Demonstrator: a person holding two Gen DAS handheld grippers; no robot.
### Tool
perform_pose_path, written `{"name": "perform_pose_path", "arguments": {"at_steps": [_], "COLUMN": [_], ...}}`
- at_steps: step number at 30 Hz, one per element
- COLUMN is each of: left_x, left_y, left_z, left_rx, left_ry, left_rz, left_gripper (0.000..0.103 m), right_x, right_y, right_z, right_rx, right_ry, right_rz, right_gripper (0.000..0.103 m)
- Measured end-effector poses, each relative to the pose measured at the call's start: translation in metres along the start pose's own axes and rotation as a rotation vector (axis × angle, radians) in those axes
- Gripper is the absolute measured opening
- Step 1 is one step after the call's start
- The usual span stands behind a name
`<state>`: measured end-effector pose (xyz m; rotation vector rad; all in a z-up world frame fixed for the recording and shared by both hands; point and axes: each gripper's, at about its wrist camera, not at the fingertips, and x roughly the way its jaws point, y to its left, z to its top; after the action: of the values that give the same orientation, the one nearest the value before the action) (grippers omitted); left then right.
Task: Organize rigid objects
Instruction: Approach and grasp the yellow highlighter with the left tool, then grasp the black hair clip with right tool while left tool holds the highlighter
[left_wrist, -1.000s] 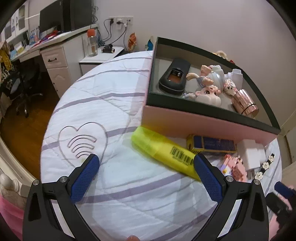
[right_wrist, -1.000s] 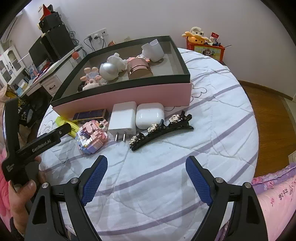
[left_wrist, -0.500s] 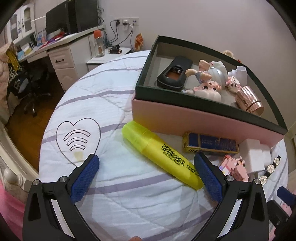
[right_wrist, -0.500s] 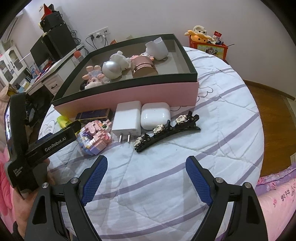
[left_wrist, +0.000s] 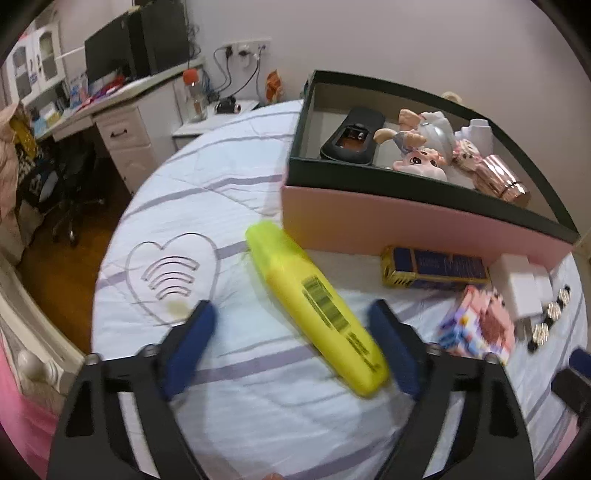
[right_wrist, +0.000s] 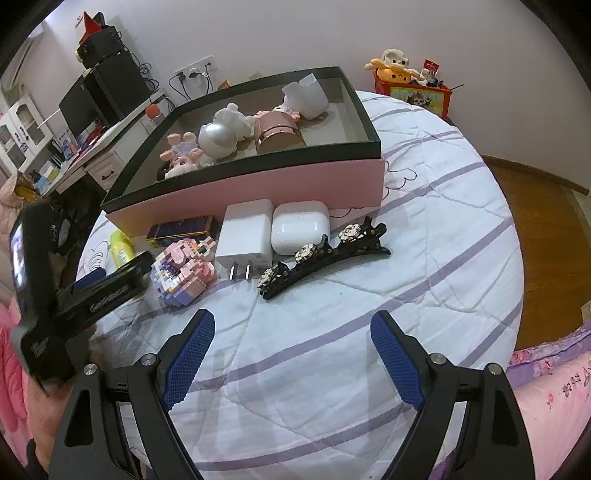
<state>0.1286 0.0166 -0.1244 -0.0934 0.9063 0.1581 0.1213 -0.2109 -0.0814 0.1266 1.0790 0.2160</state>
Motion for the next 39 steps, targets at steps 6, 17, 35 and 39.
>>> {"name": "perform_pose_path", "arguments": {"at_steps": [6,17,35,39], "left_x": [-0.006,-0.003,-0.009,-0.008], "left_y": [0.024,0.037,0.041,0.039], "left_z": [0.0,0.006,0.002,0.002], "left_rx": [0.035,0.047,0.058,0.056], "left_ry": [-0.016,-0.021,-0.028,-0.027], "left_rz": [-0.037,-0.111,-0.128,-0.131], "left_gripper": [0.03,0.025,0.025,0.025], "right_x": [0.003,0.007,0.024,0.024], "right_y": [0.0,0.006,-0.006,-0.006], "right_z": [-0.002,-0.001,0.016,0.016], "right_rx": [0.012,0.019,0.18,0.177], "right_ry": [0.007,0.004,-0.082,-0.078], "right_rz": [0.004,-0.014,-0.185,-0.197], "right_gripper": [0.088,0.088,0.087,0.084]}}
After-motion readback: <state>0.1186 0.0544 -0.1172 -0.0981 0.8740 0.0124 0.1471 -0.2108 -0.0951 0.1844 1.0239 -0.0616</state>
